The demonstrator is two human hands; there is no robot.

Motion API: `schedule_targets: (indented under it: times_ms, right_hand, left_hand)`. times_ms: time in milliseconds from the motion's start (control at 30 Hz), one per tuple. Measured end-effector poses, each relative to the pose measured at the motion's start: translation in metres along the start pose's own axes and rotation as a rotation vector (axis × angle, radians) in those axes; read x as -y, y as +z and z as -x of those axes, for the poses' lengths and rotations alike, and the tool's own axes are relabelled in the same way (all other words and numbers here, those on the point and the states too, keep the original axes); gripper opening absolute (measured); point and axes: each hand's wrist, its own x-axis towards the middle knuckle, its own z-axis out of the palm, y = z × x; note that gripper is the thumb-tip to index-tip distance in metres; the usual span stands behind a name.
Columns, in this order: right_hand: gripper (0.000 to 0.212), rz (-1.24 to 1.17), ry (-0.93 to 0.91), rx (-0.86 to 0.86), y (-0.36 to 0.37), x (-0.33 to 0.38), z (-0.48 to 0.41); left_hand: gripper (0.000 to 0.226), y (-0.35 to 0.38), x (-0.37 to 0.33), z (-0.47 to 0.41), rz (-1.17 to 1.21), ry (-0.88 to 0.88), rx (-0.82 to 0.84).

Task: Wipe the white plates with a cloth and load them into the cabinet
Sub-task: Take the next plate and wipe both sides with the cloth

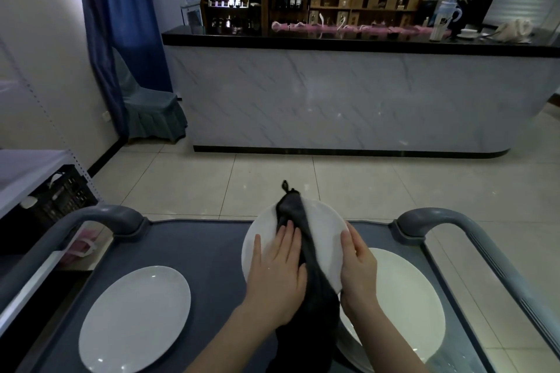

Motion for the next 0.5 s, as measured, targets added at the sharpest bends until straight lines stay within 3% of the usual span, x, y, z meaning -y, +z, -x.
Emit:
schedule_targets:
  times_ms: [133, 333, 500]
  right_hand:
    - [0.028, 0.016, -0.035, -0.016, -0.007, 0.009, -0.005]
    - [0.031, 0.055, -0.083, 0.067, 0.012, 0.005, 0.011]
    - [0.03, 0.055, -0.074, 0.075, 0.013, 0.0, 0.011]
  left_hand:
    - [0.063, 0.003, 0.013, 0.016, 0.048, -0.136, -0.006]
    - [0.066, -0.001, -0.016, 0.02, 0.128, 0.148, -0.07]
    - [0.065, -0.009, -0.01, -0.003, 0.052, 0.198, -0.074]
